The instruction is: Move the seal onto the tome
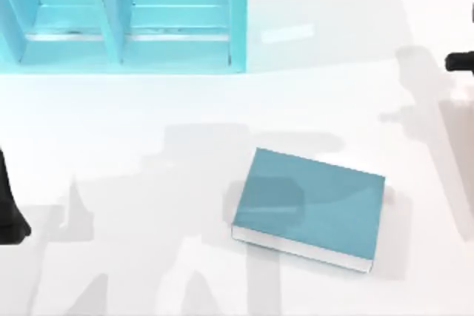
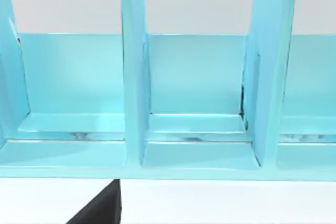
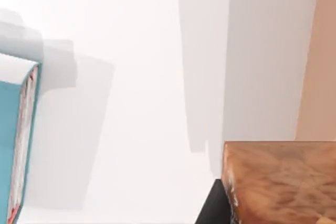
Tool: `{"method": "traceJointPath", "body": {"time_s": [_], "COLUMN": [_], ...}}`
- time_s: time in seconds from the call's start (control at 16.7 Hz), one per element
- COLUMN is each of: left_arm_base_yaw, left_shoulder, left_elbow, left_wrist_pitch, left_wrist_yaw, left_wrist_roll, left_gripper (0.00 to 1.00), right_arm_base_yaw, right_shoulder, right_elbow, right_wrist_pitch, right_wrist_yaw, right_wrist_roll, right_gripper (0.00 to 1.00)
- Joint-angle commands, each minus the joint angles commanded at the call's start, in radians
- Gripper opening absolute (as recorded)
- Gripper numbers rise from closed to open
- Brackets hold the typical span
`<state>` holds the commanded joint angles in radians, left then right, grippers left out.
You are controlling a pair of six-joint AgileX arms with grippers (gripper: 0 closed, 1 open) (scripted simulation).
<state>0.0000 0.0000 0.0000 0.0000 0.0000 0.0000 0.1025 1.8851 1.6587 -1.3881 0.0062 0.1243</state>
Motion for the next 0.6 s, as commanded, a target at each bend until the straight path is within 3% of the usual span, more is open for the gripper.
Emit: {"method": "traceJointPath", "body": {"time_s": [0.42,0.6], "left_arm_base_yaw": [0.000,0.000], "left_shoulder": [0.000,0.000], "left_elbow": [0.000,0.000], "left_wrist_pitch": [0.000,0.000], "left_wrist_yaw": [0.000,0.000], "left_wrist_roll": [0.000,0.000], "left_gripper": [1.00,1.00], "right_arm_base_yaw": [0.424,0.538], "right_shoulder": [0.111,0.130], "right_elbow": [-0.024,-0.048], "right_wrist_pitch": [0.139,0.215], "right_wrist_yaw": [0.004,-0.001], "right_wrist_roll": [0.426,0.538], "right_gripper": [0.00,0.00]}}
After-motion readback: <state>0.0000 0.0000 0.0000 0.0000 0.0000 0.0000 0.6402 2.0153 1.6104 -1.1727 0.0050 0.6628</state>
